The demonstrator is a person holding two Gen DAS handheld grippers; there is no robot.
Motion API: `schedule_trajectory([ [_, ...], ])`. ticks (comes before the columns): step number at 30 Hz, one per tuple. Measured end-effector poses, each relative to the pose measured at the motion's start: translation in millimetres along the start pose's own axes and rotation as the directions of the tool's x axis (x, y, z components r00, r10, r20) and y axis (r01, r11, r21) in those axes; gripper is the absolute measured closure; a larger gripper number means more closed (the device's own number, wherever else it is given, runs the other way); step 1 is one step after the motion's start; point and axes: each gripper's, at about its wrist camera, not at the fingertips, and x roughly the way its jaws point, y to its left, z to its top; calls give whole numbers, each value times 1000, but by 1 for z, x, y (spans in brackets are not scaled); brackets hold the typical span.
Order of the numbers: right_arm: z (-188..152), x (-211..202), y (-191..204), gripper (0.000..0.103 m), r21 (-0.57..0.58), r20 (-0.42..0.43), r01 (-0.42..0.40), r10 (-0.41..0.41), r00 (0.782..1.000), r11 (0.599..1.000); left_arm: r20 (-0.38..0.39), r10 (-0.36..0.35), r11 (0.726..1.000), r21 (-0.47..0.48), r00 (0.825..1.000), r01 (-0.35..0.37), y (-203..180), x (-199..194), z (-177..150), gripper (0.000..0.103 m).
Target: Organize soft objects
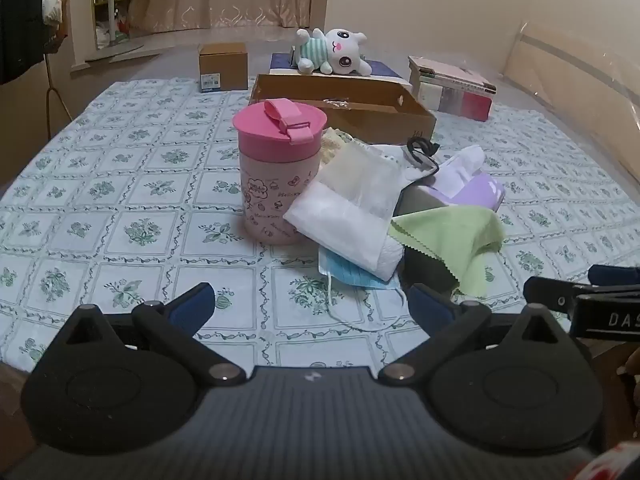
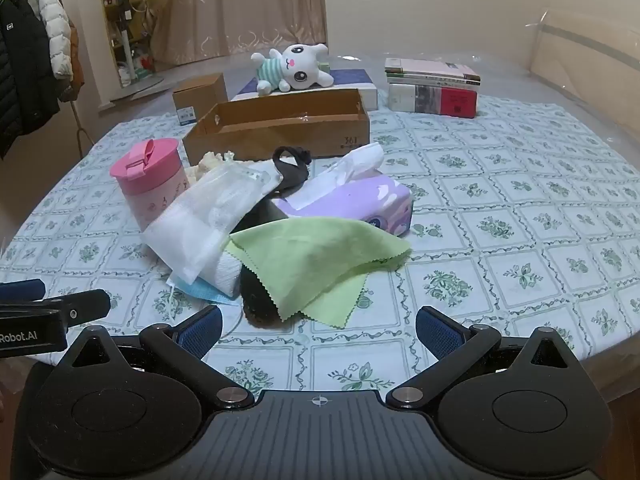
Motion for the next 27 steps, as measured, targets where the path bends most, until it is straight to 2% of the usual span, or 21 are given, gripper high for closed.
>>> schedule_trajectory([
  [3, -1, 0, 1, 1, 0, 1, -1, 1, 1000, 1000, -7, -11, 1000, -14, 1000, 11, -2, 1, 1, 1],
  [4, -1, 0, 1, 1, -1, 0, -2, 2, 1000, 1000, -39, -6, 1000, -13, 999, 5, -3, 6, 3, 1],
  [5, -1, 0, 2, 1, -2, -1, -1, 1, 1000, 1000, -16, -33, 999, -37, 999, 33, 2, 3, 1, 1],
  [10, -2, -1, 2, 1, -1, 7, -8, 8, 1000, 1000, 10, -36, 998, -45, 999, 36, 4, -1, -5, 3],
  [27, -2, 2, 2, 1, 9, 6, -12, 12, 1000, 1000, -5, -35, 999, -35, 999, 35, 3, 0, -4, 4],
])
